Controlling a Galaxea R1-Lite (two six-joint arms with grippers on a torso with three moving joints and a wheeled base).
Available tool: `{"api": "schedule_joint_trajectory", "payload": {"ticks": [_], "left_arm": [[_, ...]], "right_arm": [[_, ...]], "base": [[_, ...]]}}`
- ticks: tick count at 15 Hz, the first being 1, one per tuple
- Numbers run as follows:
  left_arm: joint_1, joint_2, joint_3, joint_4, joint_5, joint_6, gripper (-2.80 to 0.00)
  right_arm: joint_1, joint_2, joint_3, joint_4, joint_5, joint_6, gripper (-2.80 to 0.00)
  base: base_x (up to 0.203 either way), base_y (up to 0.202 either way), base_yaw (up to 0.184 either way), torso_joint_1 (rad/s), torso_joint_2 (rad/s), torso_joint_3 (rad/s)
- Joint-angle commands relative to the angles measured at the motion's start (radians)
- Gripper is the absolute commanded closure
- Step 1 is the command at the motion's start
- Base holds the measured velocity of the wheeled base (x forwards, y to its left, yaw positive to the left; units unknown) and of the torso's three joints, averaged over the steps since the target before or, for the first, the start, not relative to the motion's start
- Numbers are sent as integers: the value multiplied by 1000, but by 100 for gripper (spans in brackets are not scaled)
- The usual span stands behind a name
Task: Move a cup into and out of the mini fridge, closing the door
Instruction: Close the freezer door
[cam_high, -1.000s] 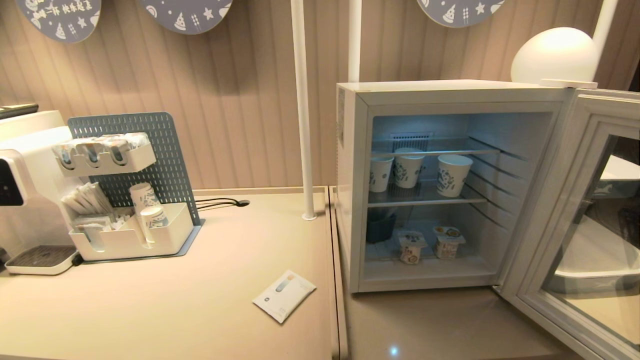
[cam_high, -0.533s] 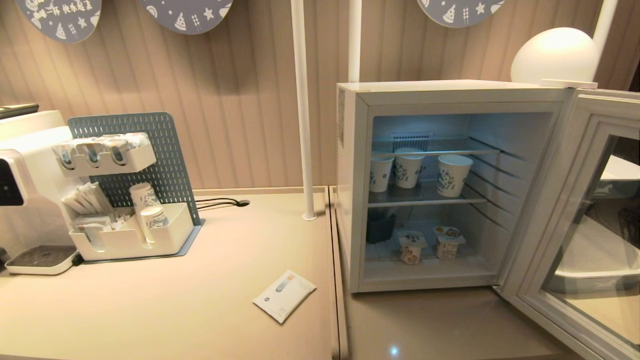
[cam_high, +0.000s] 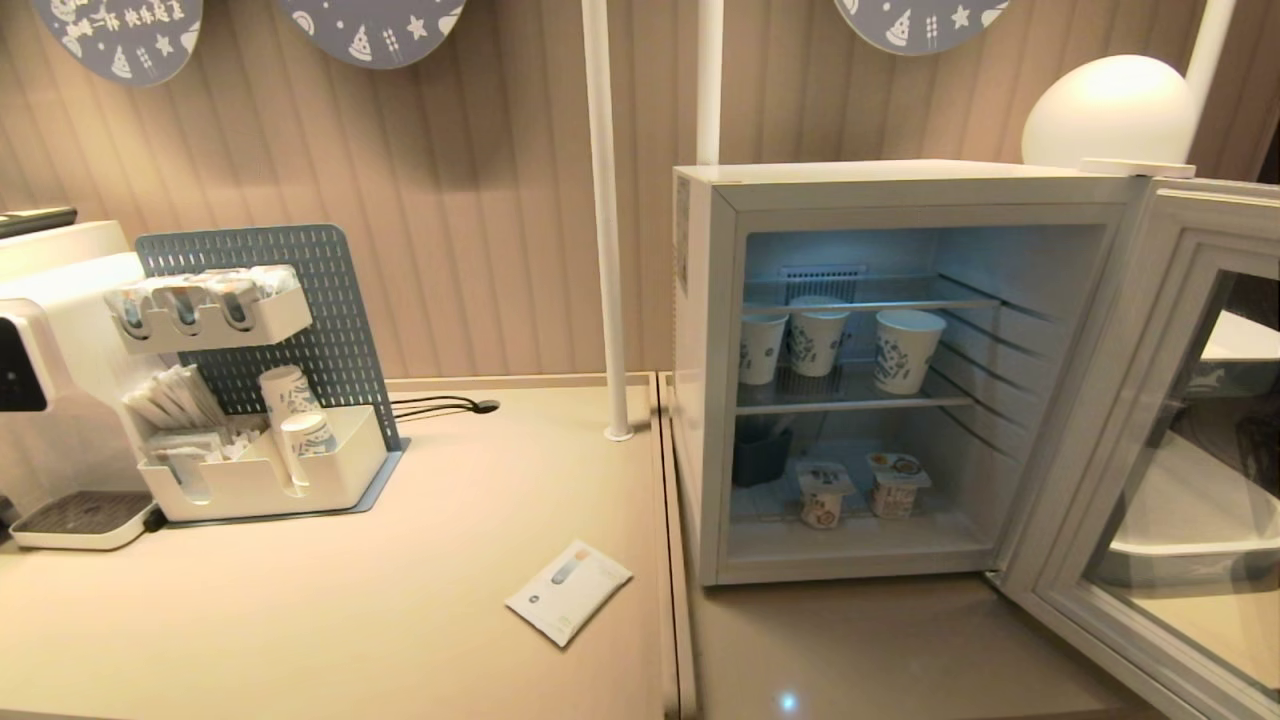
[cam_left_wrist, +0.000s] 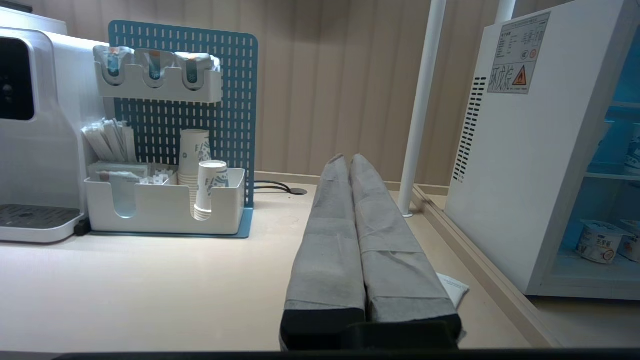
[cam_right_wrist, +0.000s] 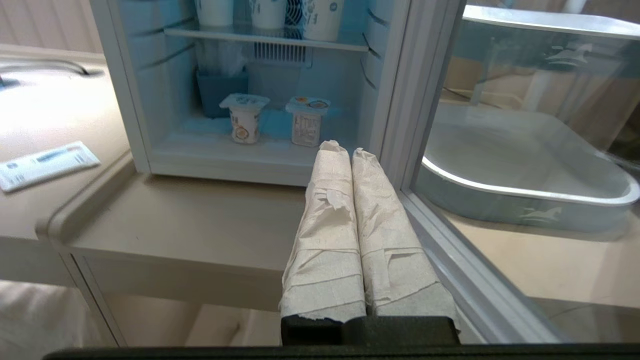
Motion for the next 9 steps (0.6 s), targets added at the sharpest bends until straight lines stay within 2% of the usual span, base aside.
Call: {"api": "schedule_joint_trajectory", "payload": {"ticks": [1,2,3,4,9], "left_arm": [[1,0,40,-2,1,-1,0],[1,2,40,-2,1,-1,0],[1,0,40,-2,1,-1,0],[2,1,40,-2,1,-1,0],[1,2,40,-2,1,0,0]], "right_arm": [[2,-122,45,-10,-22,71,0],[3,-118,84,-38,-67,113,0],[3,-115,88,-5,-84,112,0],[4,-114,70,51,-85,103,0],[5,-112,65,56,-85,92,0]], "base": [[0,0,0,0,0,0],[0,0,0,0,0,0],[0,0,0,0,0,0],[0,0,0,0,0,0],[0,0,0,0,0,0]]}}
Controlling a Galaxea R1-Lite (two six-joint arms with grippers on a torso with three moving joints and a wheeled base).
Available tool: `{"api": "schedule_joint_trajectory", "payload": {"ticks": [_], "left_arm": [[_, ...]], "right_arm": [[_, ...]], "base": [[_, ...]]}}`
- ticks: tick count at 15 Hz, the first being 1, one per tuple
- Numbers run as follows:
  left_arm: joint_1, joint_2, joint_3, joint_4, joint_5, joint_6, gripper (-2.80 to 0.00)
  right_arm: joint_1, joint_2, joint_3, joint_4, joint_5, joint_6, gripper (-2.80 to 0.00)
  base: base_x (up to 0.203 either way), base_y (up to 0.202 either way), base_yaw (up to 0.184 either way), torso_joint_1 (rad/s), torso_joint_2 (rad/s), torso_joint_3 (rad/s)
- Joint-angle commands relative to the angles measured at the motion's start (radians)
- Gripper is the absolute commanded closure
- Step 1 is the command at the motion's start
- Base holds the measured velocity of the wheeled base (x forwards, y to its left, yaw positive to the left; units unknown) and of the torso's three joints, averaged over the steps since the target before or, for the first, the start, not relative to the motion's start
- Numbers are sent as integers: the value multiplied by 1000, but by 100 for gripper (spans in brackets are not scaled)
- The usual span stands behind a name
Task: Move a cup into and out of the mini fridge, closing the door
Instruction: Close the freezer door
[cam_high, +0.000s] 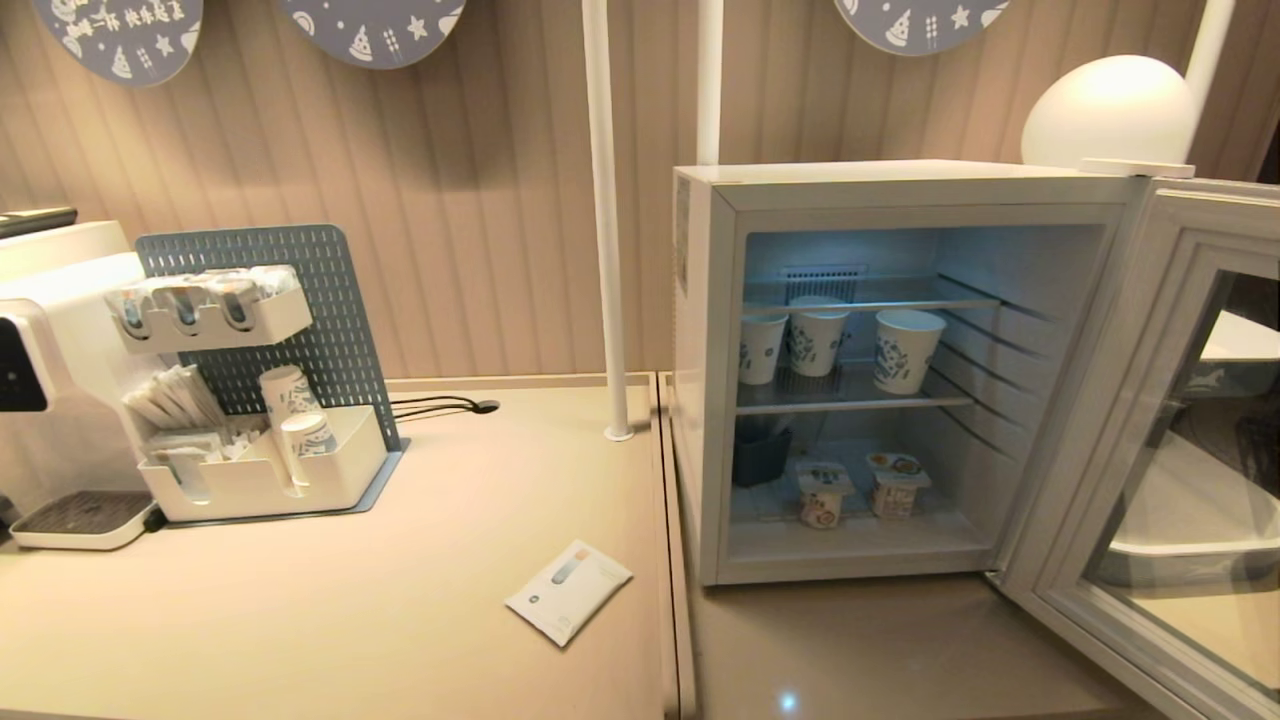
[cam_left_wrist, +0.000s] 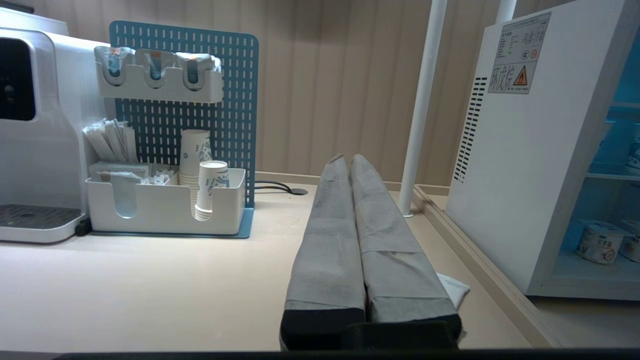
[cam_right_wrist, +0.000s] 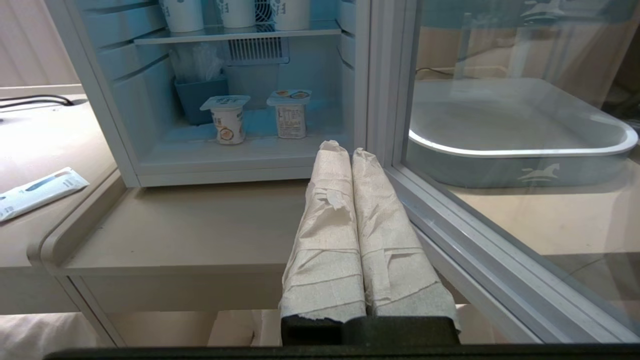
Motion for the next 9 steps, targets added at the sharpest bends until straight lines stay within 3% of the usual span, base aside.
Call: {"api": "schedule_joint_trajectory", "payload": {"ticks": [1,3,9], "left_arm": [[-1,0,40,-2,1,0,0],[0,1,40,-2,1,0,0],[-1,0,40,-2,1,3,0]], "right_arm": [[0,0,14,-1,0,2,0],[0,1,12,-1,0,6,0],[-1,2,12,1,0,9,0]], "base": [[0,0,0,0,0,0],[-107,0,0,7,7,-1],[-190,0,-1,3,4,-1]]}}
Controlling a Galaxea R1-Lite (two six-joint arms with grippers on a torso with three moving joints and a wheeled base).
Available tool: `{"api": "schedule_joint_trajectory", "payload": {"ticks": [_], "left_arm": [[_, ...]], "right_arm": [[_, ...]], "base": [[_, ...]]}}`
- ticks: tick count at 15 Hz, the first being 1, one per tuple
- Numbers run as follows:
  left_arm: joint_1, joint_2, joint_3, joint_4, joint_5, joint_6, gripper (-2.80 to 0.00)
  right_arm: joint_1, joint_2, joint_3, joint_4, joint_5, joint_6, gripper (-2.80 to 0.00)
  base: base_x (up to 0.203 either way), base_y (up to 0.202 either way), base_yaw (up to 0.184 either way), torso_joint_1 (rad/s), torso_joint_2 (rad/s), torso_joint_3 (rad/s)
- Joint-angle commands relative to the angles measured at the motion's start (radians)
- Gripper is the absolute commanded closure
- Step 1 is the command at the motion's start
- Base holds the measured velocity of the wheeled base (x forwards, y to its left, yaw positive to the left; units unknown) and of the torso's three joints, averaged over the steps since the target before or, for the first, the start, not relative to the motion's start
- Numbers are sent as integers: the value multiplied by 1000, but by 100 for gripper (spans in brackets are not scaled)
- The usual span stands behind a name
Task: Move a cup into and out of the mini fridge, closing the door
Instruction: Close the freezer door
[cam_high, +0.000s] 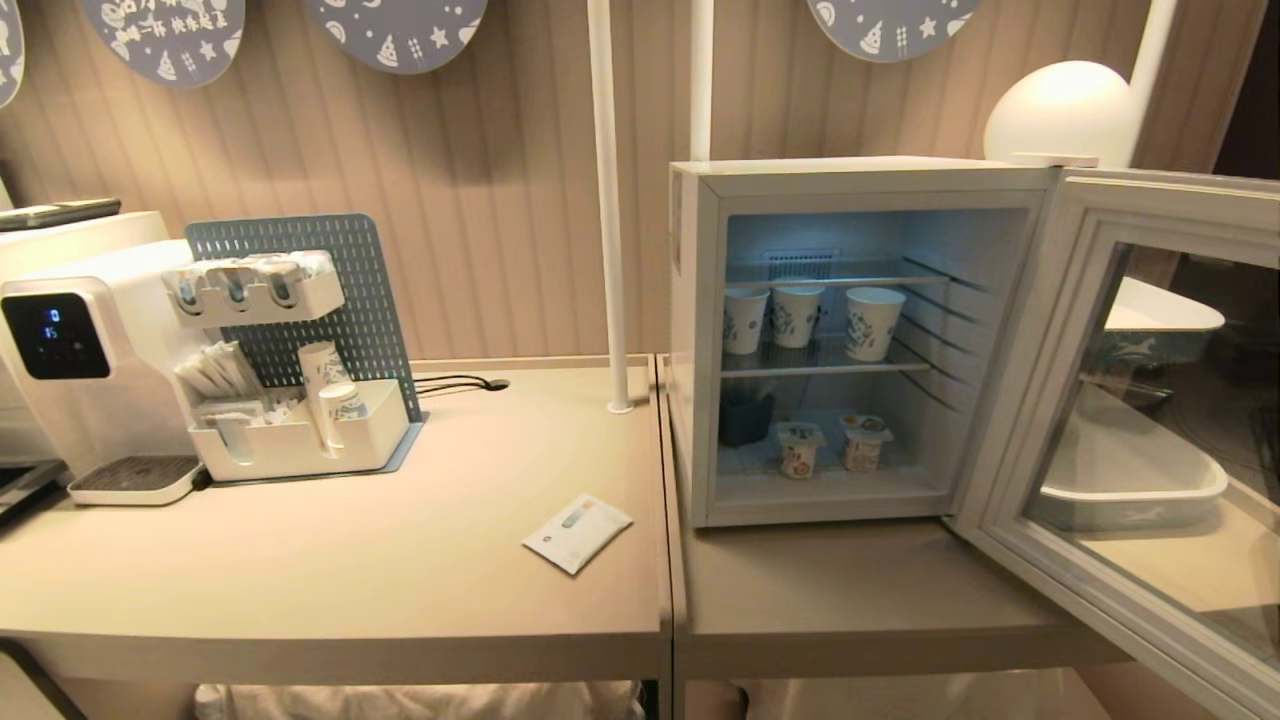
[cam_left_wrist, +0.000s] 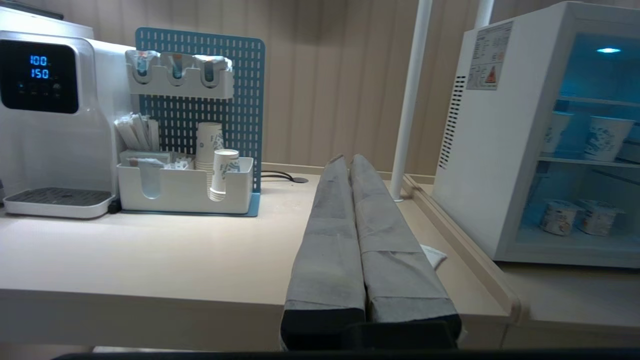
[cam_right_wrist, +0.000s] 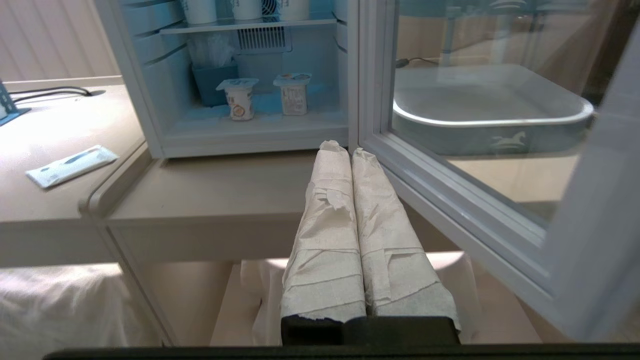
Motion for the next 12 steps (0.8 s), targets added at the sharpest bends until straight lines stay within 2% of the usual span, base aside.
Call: {"api": "schedule_joint_trajectory", "payload": {"ticks": [1,6,10,12], "left_arm": [[0,0,40,-2,0,-1,0],[0,0,40,-2,0,-1,0],[0,0,40,-2,0,1,0],[0,0,40,-2,0,1,0]], "right_arm": [[0,2,12,0,0,0,0],[0,2,12,0,0,5,0],[-1,2,12,0,0,5,0],[0,2,12,0,0,5,0]], "base": [[-196,0,-1,4,9,4],[-183,0,-2,3,7,2],[-19,0,-1,-1,0,1],[4,-83,9,-7,7,11]]}}
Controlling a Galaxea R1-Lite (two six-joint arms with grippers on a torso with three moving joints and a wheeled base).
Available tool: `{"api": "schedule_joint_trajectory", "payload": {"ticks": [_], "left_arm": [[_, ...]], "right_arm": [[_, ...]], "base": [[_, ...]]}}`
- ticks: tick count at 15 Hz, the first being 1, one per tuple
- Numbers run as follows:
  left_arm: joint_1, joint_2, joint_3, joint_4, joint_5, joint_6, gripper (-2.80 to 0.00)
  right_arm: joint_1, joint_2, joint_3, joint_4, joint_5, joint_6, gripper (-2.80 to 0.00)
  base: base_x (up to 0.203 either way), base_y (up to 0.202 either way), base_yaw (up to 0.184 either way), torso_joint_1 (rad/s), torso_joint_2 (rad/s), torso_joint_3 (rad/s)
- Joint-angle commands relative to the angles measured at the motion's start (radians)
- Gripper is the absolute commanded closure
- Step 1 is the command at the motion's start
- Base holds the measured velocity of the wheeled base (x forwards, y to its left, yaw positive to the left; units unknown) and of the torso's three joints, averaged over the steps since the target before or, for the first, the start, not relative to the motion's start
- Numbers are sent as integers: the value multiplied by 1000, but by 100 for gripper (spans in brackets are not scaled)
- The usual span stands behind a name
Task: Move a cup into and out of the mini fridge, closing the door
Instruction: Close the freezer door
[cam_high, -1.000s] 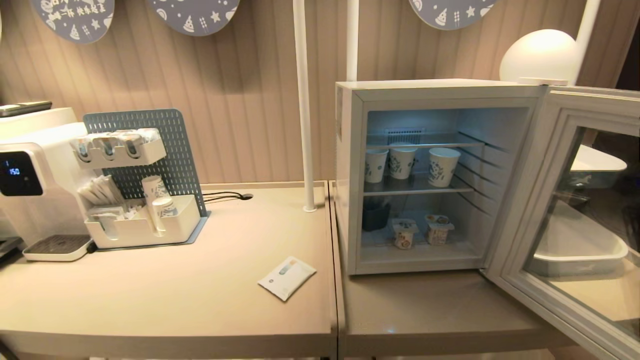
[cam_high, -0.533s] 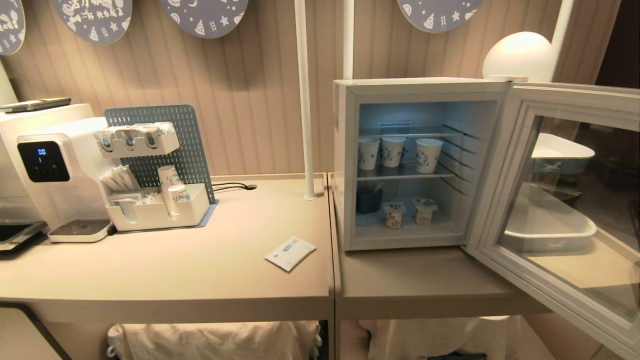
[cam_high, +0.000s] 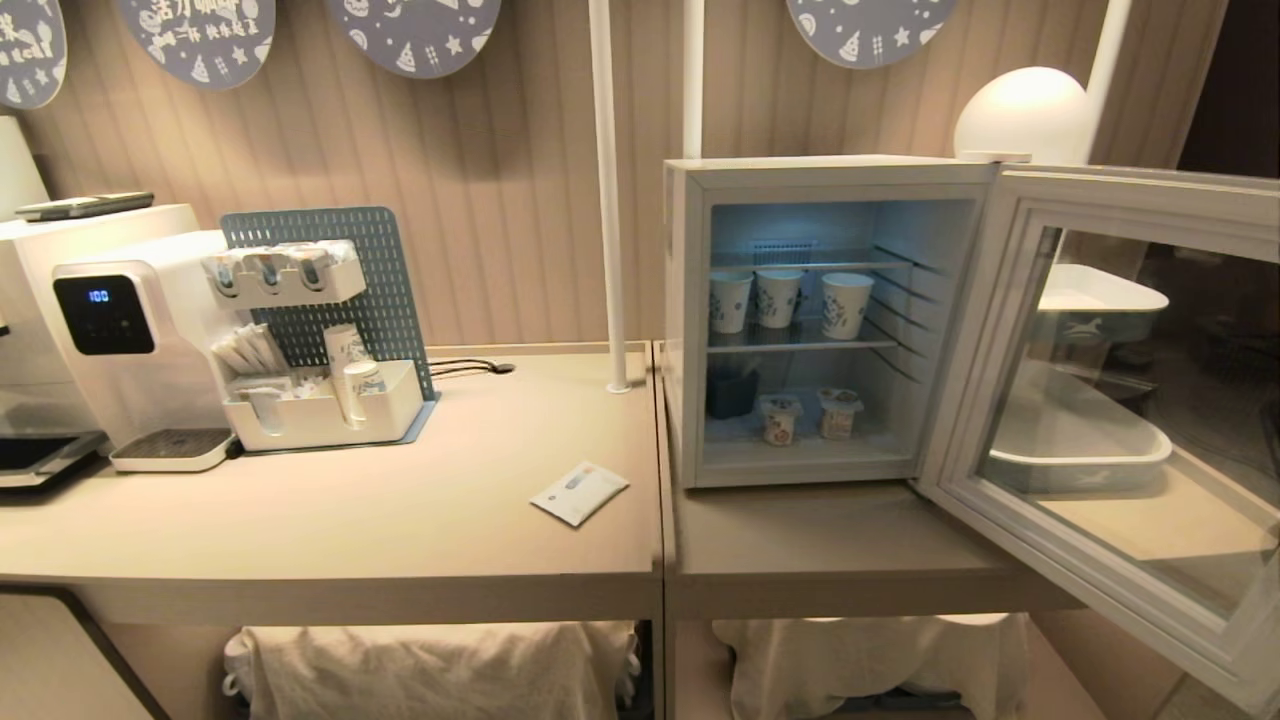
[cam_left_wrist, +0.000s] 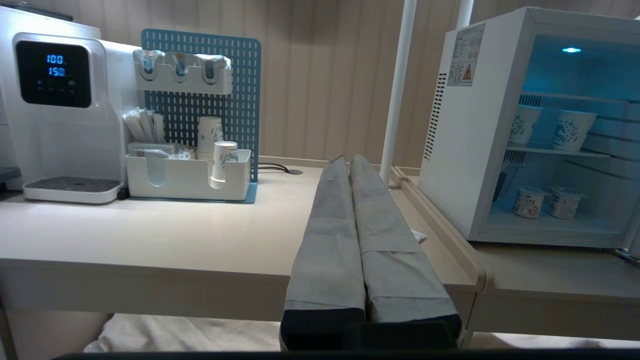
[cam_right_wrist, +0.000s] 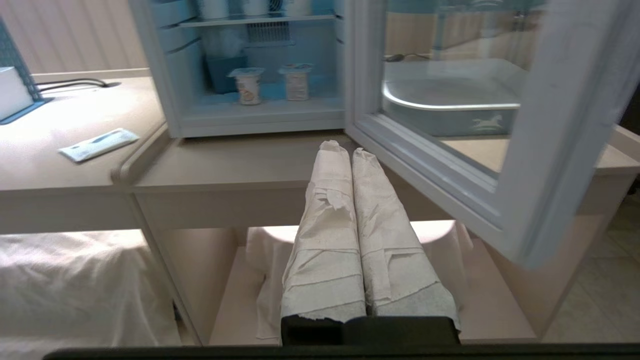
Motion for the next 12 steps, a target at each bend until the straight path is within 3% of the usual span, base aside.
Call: {"api": "schedule_joint_trajectory", "payload": {"ticks": [1,12], "left_arm": [[2,0,40,-2,0,-1,0],[1,0,40,-2,0,-1,0]], "right_arm": [[1,2,12,-1,0,0,0],[1,2,12,-1,0,0,0]], "base": [[1,-168,5,2,8,2],[0,-194,-1,-3,7,6]]}}
